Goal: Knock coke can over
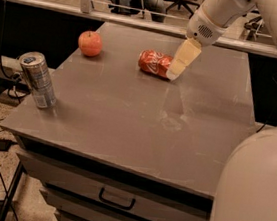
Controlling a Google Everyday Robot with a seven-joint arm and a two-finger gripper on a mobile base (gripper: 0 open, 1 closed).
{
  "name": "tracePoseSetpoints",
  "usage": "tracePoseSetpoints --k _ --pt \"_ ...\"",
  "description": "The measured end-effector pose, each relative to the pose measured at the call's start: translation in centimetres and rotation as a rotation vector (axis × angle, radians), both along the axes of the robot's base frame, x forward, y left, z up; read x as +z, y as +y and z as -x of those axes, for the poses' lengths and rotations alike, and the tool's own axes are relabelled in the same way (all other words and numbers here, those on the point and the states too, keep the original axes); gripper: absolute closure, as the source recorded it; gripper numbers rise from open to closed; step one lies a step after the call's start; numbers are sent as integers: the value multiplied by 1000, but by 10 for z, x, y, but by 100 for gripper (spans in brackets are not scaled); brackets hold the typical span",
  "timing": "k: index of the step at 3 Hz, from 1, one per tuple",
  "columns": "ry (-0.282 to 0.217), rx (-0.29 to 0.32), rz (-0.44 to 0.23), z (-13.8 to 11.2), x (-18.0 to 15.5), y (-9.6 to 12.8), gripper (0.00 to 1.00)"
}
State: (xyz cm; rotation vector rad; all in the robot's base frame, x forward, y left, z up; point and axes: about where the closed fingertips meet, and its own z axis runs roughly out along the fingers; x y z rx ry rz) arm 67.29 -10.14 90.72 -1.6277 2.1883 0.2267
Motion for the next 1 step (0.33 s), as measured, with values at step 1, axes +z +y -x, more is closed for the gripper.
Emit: tracePoseSetpoints --k 1 --pt "0 0 0 0 0 0 0"
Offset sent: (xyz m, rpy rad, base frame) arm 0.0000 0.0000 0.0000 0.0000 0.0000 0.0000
